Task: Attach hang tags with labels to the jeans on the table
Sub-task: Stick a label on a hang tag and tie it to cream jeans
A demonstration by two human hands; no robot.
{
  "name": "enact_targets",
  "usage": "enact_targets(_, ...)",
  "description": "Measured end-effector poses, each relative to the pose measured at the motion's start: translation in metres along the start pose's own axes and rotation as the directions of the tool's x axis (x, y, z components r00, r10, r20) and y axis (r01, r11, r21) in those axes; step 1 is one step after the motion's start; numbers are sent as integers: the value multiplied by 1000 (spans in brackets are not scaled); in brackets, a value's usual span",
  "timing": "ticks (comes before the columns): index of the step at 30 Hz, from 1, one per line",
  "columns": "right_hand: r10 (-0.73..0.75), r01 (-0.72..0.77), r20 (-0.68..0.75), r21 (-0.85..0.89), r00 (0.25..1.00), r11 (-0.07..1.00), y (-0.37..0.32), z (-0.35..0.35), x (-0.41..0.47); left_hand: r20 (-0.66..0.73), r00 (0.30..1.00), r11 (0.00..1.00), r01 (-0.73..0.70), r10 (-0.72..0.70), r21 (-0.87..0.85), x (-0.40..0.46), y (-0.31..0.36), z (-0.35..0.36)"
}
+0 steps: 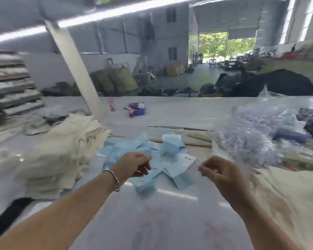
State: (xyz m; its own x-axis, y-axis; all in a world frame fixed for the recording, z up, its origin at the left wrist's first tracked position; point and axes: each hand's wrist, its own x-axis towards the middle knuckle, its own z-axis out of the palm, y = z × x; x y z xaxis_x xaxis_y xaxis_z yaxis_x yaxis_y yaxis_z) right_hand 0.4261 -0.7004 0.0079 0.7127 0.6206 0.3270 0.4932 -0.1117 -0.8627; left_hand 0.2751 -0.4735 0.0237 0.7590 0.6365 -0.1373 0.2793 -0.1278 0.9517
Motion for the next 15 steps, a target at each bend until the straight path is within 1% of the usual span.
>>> enact_targets(2, -7, 2, 26, 200, 1000, 980, -16, 55, 14, -172, 985, 1000, 0, 2, 17, -6, -19, -66)
enact_targets(4, -6, -14, 58, 340, 998, 940, -28, 113, 29, -306, 952, 997, 35, -11, 73, -8, -42, -130)
enact_targets(6, -6, -43, 121, 397, 993, 917, -38, 172, 46, -391, 920, 985, 92, -27, 148, -4, -65, -190)
enact_targets(7, -10, -56, 156, 413, 988, 909, -43, 202, 54, -438, 899, 966, 124, -14, 226, 1, -78, -219)
enact_targets(8, -11, -71, 185, 434, 983, 898, -49, 232, 63, -484, 875, 924, 168, 21, 343, 8, -92, -247)
enact_targets(10, 10, -123, 236, 470, 972, 874, -60, 290, 82, -536, 838, 753, 288, 101, 592, 23, -120, -297)
enact_targets(11, 23, -153, 266, 480, 964, 864, -66, 319, 91, -526, 840, 668, 318, 130, 673, 33, -135, -319)
enact_targets(14, 66, -232, 332, 491, 941, 840, -83, 395, 117, -387, 912, 446, 292, 136, 846, 75, -183, -367)
enact_targets(15, 85, -255, 339, 497, 937, 830, -88, 416, 125, -339, 933, 347, 280, 122, 895, 90, -199, -377)
